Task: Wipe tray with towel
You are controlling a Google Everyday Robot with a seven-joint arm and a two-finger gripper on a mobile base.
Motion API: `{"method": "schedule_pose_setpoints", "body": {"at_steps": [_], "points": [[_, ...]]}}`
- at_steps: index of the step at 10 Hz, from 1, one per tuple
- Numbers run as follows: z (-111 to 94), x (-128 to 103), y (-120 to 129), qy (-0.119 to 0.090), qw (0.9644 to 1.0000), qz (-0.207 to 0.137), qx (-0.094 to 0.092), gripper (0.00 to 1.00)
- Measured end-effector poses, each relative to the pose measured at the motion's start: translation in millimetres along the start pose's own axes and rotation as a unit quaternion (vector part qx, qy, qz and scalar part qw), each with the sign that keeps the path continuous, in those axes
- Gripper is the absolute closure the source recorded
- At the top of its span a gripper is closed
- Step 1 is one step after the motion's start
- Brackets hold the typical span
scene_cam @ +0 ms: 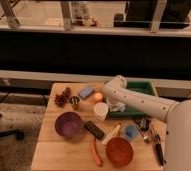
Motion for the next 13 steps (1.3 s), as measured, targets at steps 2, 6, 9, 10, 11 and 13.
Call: {"method": "schedule_pose_setpoints", "body": {"at_steps": [2, 6, 9, 10, 11, 13], "points": [[0.3, -0.1, -1.6, 0.001, 1.0000, 0.002, 0.000, 1.00], [-9.3, 26.8, -55.6, -0.026, 0.9981, 0.041, 0.038, 1.00], [-16.5, 41.4, -57.8, -0.026, 0.9971, 0.053, 0.049, 1.00], [-16.4, 45.8, -58.6, -0.021, 0.9969, 0.055, 0.051, 1.00], [-15.1, 50.4, -59.2, -0.015, 0.9969, 0.058, 0.052, 1.00], [-14.8, 63.0, -63.1, -0.002, 0.9964, 0.063, 0.057, 1.00]]}}
